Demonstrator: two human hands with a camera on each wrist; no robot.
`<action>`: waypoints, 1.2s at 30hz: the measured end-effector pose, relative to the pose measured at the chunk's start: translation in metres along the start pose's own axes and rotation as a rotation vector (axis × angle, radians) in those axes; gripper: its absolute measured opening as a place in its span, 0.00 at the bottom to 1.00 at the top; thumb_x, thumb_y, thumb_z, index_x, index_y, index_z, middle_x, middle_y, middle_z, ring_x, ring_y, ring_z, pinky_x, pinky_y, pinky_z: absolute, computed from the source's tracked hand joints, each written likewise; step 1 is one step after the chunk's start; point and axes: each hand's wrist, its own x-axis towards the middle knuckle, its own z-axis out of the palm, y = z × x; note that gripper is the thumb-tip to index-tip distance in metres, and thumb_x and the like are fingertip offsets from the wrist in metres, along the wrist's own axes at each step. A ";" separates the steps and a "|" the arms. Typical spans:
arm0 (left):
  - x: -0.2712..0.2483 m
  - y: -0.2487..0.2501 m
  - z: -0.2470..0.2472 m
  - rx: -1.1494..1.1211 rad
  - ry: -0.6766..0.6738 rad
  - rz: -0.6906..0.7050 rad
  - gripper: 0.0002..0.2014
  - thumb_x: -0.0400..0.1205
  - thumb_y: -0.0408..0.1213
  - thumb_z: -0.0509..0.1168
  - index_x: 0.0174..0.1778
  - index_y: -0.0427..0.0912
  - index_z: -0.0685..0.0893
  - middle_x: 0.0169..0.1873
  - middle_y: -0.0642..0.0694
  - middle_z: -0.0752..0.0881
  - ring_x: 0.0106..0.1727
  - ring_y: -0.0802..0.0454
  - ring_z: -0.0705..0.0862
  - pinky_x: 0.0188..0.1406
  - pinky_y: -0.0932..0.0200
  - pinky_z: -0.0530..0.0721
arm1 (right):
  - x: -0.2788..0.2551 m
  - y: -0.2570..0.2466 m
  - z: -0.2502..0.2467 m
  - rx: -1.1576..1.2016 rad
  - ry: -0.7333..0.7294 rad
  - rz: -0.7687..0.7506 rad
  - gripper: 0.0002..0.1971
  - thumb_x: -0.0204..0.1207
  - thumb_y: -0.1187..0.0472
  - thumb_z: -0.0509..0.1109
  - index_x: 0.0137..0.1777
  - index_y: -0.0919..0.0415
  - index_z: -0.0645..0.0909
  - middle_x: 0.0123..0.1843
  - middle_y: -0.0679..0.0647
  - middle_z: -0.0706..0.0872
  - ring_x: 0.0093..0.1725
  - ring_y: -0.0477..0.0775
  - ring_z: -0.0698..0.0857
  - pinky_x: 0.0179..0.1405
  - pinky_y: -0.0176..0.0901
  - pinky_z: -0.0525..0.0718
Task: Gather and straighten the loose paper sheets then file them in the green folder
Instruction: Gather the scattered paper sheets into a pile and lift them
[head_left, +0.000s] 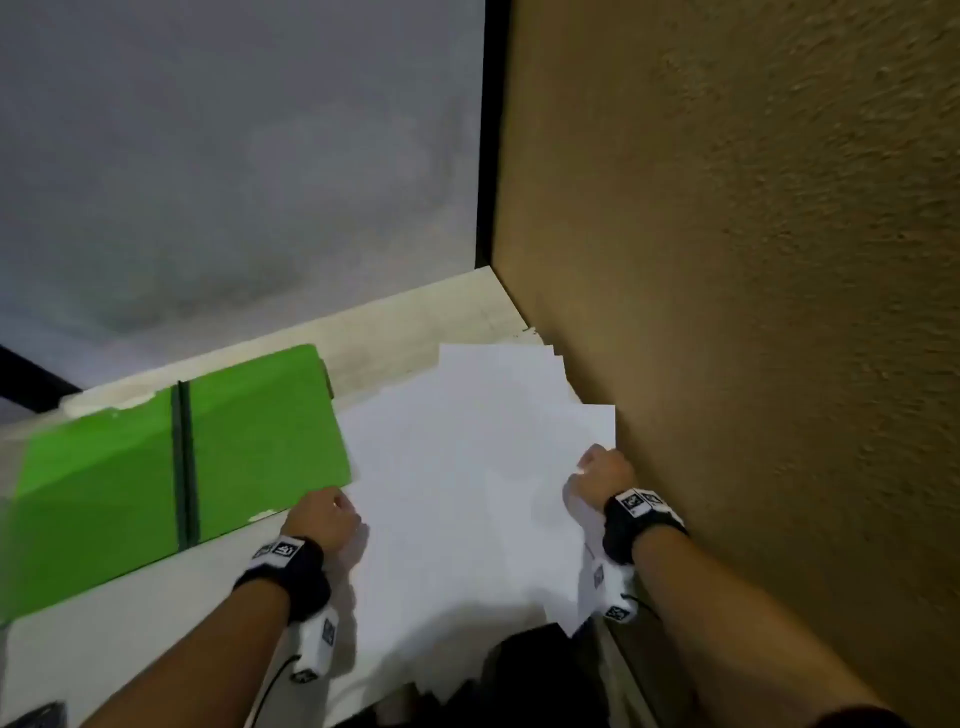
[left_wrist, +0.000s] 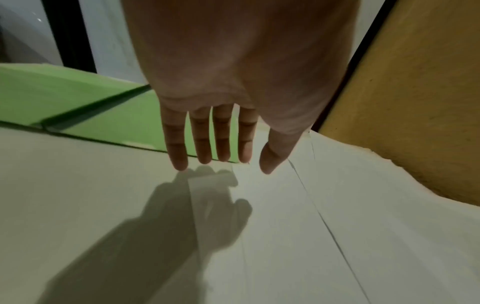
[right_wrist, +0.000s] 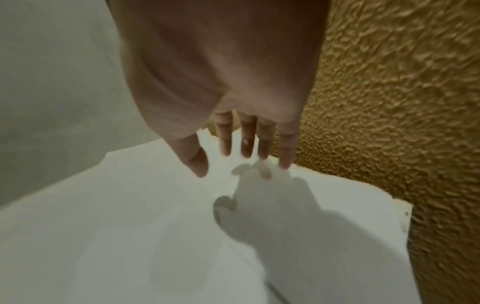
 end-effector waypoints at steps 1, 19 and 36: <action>0.007 0.006 0.006 -0.008 -0.015 -0.034 0.06 0.69 0.40 0.71 0.39 0.48 0.82 0.44 0.46 0.89 0.48 0.42 0.88 0.48 0.54 0.86 | 0.009 0.001 -0.001 0.002 0.024 0.045 0.24 0.74 0.55 0.72 0.70 0.59 0.76 0.69 0.61 0.78 0.68 0.65 0.81 0.63 0.50 0.83; 0.002 0.043 0.076 -0.325 -0.035 -0.293 0.33 0.70 0.38 0.73 0.69 0.39 0.68 0.61 0.34 0.81 0.56 0.34 0.84 0.47 0.54 0.80 | 0.017 0.001 0.015 0.103 -0.047 0.316 0.32 0.71 0.62 0.73 0.75 0.62 0.69 0.76 0.63 0.64 0.61 0.68 0.78 0.53 0.54 0.84; -0.018 0.039 0.067 -0.017 -0.079 -0.167 0.39 0.71 0.45 0.63 0.81 0.45 0.63 0.83 0.38 0.59 0.81 0.32 0.59 0.73 0.35 0.72 | 0.009 0.007 0.012 0.639 0.038 0.310 0.08 0.67 0.68 0.75 0.46 0.65 0.86 0.51 0.59 0.92 0.48 0.63 0.86 0.45 0.44 0.83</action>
